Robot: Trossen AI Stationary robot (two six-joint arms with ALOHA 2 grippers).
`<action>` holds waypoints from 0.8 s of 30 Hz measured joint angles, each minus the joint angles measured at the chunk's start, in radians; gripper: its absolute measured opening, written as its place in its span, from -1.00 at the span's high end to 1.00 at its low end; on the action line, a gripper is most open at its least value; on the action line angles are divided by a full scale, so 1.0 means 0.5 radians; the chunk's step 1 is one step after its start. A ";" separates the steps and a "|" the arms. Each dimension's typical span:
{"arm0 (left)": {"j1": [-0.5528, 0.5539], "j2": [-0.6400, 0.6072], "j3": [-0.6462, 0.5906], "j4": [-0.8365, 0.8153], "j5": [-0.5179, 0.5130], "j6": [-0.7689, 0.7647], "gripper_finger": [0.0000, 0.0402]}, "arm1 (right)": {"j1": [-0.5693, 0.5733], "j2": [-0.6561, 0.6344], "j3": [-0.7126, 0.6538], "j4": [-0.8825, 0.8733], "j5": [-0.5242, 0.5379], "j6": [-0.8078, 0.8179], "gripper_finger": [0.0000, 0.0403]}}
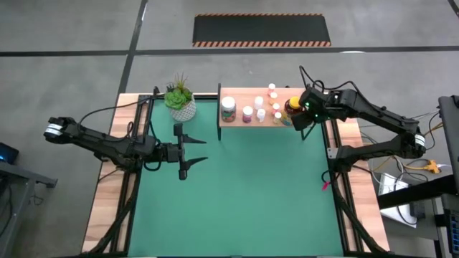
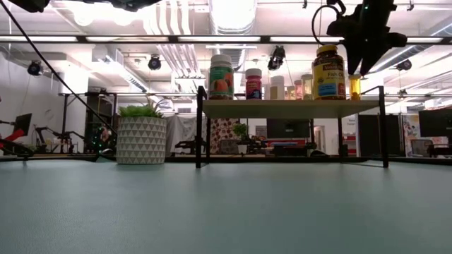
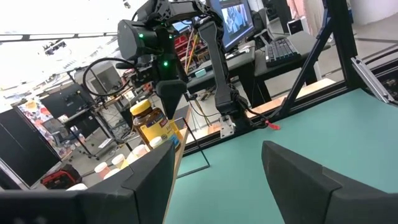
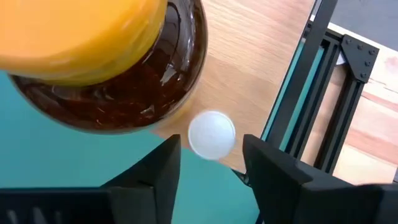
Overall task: Pick and place medicine bottles onto shelf by color
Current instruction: Put the orange medicine bottle on the shelf, then return to Home Position
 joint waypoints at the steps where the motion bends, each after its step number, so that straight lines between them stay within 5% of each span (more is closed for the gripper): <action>1: 0.000 0.000 0.000 0.000 0.000 0.000 -0.11 | 0.000 0.000 0.000 -0.001 0.000 0.000 0.18; 8: 0.000 0.000 0.000 0.001 0.000 0.000 -0.11 | 0.000 -0.002 0.031 -0.014 0.000 -0.002 0.07; 17: 0.000 0.000 0.000 0.002 0.000 0.000 -0.11 | 0.041 -0.033 0.253 -0.191 -0.011 -0.047 0.18; 24: 0.001 0.000 0.000 0.002 0.000 -0.001 -0.11 | 0.567 -0.193 0.082 0.210 0.022 -0.018 0.34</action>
